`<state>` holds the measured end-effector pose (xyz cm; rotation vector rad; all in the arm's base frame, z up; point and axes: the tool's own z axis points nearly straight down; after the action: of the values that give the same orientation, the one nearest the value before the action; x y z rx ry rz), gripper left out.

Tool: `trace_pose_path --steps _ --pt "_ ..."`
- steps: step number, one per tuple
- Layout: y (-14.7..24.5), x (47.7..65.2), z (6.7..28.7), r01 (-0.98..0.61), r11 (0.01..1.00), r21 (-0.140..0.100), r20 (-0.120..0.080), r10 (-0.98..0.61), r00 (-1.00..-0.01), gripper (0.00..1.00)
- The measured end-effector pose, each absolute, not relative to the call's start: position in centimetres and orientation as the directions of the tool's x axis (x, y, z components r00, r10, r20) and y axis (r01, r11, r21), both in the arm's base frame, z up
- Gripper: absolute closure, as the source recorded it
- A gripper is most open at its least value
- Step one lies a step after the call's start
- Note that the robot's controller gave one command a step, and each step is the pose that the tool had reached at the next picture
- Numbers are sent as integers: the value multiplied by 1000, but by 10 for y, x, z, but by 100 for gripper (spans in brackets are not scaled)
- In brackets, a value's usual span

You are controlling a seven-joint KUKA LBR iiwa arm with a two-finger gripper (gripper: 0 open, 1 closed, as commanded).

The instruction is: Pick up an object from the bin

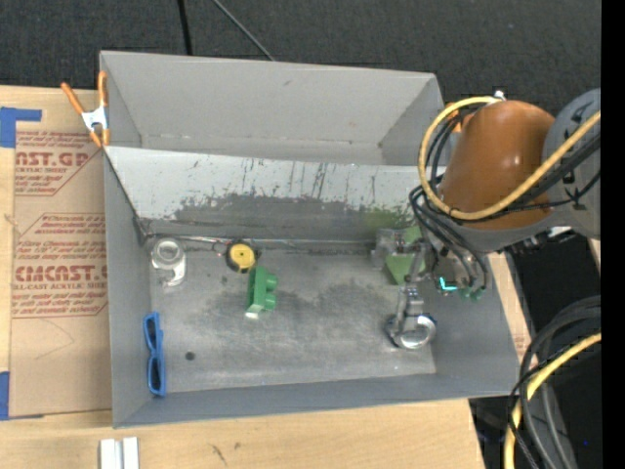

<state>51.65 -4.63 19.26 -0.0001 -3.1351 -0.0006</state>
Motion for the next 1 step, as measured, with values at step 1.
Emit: trace_pose_path --steps 1 --pt "-116 504 124 -135 991 0 5 -135 -991 0"
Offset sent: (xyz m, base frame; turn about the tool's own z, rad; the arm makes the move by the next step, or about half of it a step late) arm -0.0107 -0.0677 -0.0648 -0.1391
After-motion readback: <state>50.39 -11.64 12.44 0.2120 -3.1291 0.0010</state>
